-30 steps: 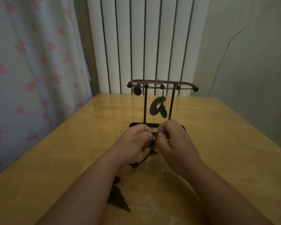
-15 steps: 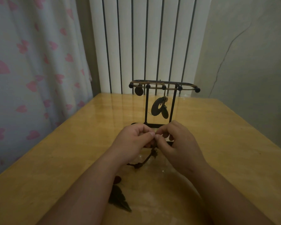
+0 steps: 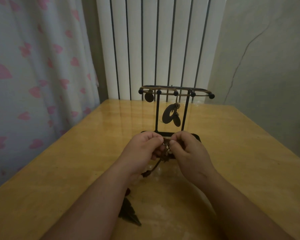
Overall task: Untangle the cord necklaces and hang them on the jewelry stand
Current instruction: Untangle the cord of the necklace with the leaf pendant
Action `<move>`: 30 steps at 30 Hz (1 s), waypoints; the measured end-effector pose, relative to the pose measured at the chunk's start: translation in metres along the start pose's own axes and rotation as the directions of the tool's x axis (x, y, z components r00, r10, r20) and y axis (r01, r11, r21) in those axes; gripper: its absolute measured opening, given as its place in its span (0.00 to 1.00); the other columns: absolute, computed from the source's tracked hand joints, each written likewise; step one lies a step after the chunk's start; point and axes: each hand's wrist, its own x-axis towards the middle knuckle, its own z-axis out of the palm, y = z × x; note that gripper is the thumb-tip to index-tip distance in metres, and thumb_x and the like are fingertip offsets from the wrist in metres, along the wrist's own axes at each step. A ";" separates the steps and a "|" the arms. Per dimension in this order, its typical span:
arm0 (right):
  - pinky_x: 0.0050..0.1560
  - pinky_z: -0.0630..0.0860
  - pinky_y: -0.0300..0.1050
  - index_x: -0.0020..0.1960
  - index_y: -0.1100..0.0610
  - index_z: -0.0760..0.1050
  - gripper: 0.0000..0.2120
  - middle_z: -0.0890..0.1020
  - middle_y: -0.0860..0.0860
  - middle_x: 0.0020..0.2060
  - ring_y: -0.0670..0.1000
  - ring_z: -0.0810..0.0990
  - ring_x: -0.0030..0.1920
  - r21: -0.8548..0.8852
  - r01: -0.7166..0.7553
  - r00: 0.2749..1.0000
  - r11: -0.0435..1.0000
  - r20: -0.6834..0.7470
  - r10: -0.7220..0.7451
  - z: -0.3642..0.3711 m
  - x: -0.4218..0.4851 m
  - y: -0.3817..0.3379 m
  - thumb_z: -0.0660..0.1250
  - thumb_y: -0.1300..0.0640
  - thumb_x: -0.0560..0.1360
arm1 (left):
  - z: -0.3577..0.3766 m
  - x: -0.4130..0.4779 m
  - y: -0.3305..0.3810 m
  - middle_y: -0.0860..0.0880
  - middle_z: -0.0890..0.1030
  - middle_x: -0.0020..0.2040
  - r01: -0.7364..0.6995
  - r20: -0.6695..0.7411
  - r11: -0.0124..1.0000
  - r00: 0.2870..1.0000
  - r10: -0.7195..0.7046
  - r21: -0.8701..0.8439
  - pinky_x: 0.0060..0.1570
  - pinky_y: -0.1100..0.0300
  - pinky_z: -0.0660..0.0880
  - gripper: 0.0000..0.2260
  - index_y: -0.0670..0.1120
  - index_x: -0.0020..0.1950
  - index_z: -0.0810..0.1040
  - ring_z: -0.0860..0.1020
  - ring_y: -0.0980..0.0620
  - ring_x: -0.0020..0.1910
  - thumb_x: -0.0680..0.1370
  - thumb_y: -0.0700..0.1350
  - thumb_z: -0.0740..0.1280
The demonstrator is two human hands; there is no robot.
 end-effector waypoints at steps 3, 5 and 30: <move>0.36 0.70 0.28 0.45 0.47 0.74 0.05 0.77 0.45 0.42 0.41 0.74 0.40 -0.042 -0.021 1.000 0.999 -0.022 0.020 -0.005 0.001 0.003 0.64 0.55 0.78 | 0.000 0.000 0.000 0.54 0.81 0.35 0.005 -0.027 0.999 1.000 -0.004 0.045 0.41 0.55 0.73 0.08 0.50 0.44 0.81 0.78 0.55 0.37 0.80 0.44 0.63; 0.37 0.70 0.28 0.47 0.46 0.75 0.04 0.77 0.44 0.42 0.39 0.74 0.41 -0.021 -0.001 0.999 1.000 -0.049 0.000 -0.008 0.000 0.002 0.65 0.55 0.77 | 0.000 -0.001 0.003 0.54 0.82 0.36 -0.011 -0.027 0.994 1.000 0.014 0.112 0.41 0.59 0.73 0.07 0.50 0.45 0.81 0.78 0.56 0.38 0.80 0.44 0.64; 0.38 0.70 0.45 0.47 0.55 0.79 0.13 0.77 0.47 0.32 0.47 0.73 0.35 0.517 -0.347 0.938 0.783 0.206 0.280 -0.003 -0.003 -0.005 0.57 0.55 0.82 | 0.004 -0.002 0.001 0.42 0.84 0.47 0.090 -0.008 0.995 0.996 -0.091 -0.044 0.50 0.49 0.82 0.07 0.43 0.50 0.79 0.85 0.47 0.46 0.81 0.43 0.62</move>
